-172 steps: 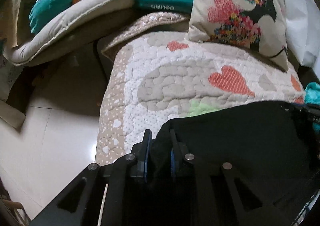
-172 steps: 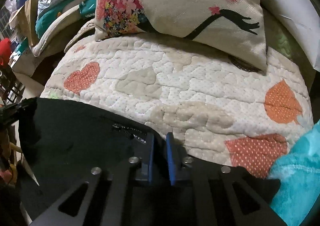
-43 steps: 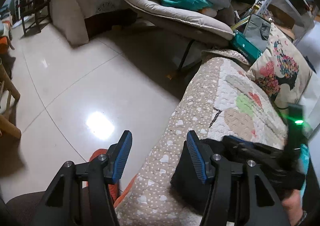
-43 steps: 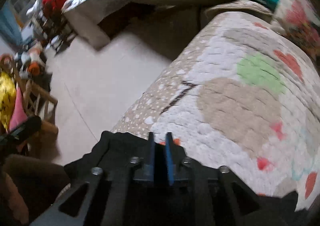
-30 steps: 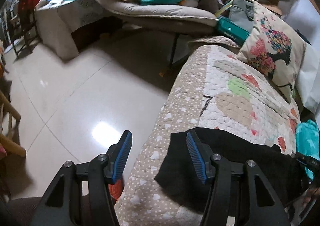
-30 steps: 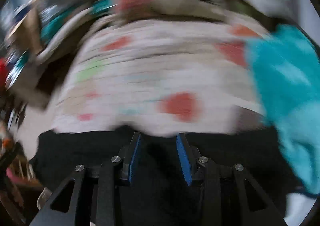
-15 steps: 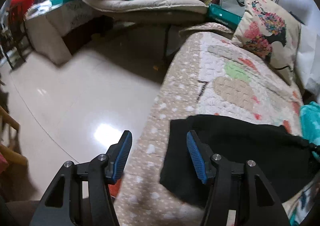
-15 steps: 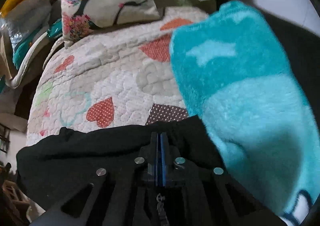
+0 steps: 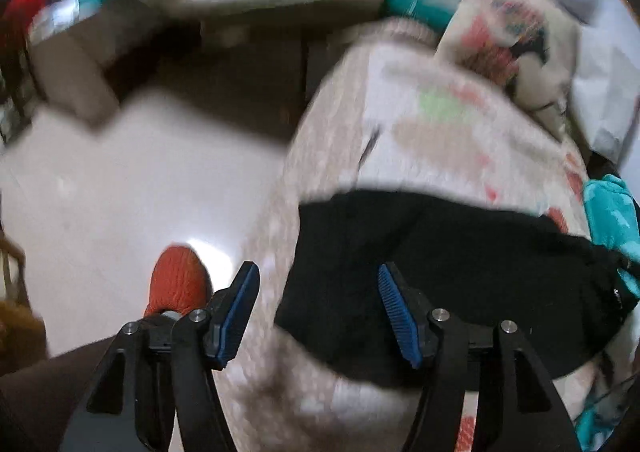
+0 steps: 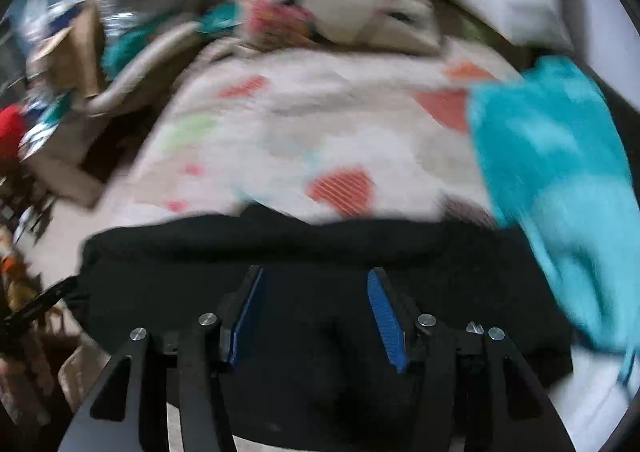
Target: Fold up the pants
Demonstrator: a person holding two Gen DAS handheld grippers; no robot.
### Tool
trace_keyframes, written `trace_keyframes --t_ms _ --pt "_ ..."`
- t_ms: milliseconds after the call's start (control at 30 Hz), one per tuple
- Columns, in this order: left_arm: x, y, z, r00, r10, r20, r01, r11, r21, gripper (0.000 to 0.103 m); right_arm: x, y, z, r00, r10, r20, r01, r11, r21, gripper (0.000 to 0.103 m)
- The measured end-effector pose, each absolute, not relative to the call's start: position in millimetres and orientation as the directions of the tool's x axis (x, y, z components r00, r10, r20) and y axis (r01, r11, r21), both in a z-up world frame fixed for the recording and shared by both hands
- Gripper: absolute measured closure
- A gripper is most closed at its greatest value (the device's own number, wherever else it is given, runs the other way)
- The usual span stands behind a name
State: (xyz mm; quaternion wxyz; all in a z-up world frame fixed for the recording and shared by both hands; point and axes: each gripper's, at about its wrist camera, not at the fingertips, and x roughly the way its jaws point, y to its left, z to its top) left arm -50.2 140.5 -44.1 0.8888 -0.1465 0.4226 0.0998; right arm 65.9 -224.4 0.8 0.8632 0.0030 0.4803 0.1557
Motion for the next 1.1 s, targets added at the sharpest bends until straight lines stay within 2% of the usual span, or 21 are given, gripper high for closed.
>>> trace_keyframes --t_ms 100,200,367,433,467,500,667,767,967,1100 --pt "-51 118 -54 0.653 0.048 -0.756 -0.226 0.965 -0.134 0.042 87 -197 7 0.459 0.343 -0.82 -0.337 0.921 0.196 0.051" --pt "-41 103 -78 0.589 0.048 -0.807 -0.172 0.983 -0.067 0.042 121 -177 -11 0.401 0.335 -0.852 -0.321 0.923 0.212 0.053" --pt "-36 110 -78 0.586 0.011 -0.811 -0.173 0.979 -0.112 0.042 160 -161 -48 0.308 0.31 -0.899 -0.251 0.938 0.238 0.053" --pt "-34 113 -80 0.572 -0.004 -0.82 -0.182 0.974 -0.132 0.041 166 -152 -60 0.275 0.281 -0.919 -0.268 0.941 0.207 0.053" --pt "-32 112 -81 0.572 -0.003 -0.821 -0.184 0.974 -0.132 0.041 166 -146 -66 0.259 0.262 -0.93 -0.291 0.939 0.183 0.067" --pt "-32 111 -82 0.57 0.001 -0.822 -0.186 0.974 -0.128 0.04 166 -141 -72 0.242 0.243 -0.939 -0.312 0.936 0.162 0.093" --pt "-27 110 -87 0.565 0.014 -0.825 -0.198 0.973 -0.119 0.036 177 -133 -66 0.289 0.192 -0.938 -0.315 0.944 0.096 0.094" --pt "-27 112 -88 0.562 0.011 -0.827 -0.206 0.97 -0.127 0.034 196 -136 -59 0.319 0.2 -0.926 -0.277 0.954 0.111 0.103" --pt "-26 117 -90 0.557 -0.008 -0.831 -0.225 0.961 -0.159 0.031 214 -135 -48 0.371 0.15 -0.916 -0.252 0.966 0.056 0.102" --pt "-36 130 -81 0.598 -0.045 -0.8 -0.237 0.944 -0.23 0.031 197 -133 -35 0.376 0.181 -0.909 -0.29 0.954 0.07 0.097"
